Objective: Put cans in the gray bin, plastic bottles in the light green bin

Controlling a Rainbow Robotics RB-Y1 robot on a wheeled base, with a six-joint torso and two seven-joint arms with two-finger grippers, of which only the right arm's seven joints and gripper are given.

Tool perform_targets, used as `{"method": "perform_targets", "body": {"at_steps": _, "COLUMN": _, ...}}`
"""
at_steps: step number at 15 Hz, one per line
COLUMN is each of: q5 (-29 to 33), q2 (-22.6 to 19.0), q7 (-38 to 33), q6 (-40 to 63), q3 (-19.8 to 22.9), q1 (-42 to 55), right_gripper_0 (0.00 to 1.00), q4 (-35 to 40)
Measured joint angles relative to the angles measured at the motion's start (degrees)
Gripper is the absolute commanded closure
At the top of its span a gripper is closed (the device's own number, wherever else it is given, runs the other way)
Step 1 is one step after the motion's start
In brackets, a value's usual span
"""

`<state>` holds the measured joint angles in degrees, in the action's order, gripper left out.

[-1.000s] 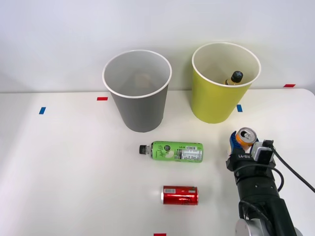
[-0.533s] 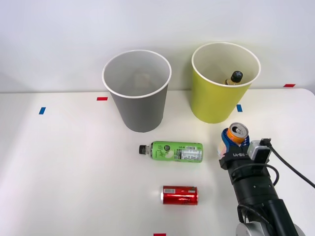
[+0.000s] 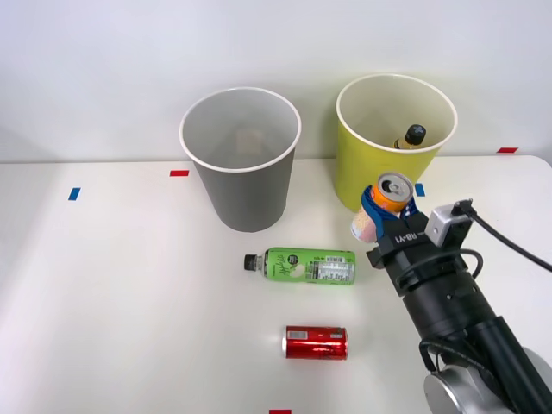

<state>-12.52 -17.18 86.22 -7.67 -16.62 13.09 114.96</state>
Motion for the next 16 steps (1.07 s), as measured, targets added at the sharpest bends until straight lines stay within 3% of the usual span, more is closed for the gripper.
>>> {"method": "perform_targets", "body": {"at_steps": 4, "q5": -1.0, "q2": -3.8, "q7": -7.9, "q6": 15.1, "q3": -0.8, "q1": -8.5, "right_gripper_0": 1.0, "q4": 11.7}}
{"method": "perform_targets", "body": {"at_steps": 8, "q5": -1.7, "q2": -3.5, "q7": -14.7, "q6": 19.3, "q3": -3.3, "q1": -19.9, "right_gripper_0": 1.0, "q4": 11.7}}
{"method": "perform_targets", "body": {"at_steps": 16, "q5": -2.0, "q2": 2.9, "q7": -16.7, "q6": 19.8, "q3": -8.4, "q1": -43.2, "right_gripper_0": 1.0, "q4": -13.3}}
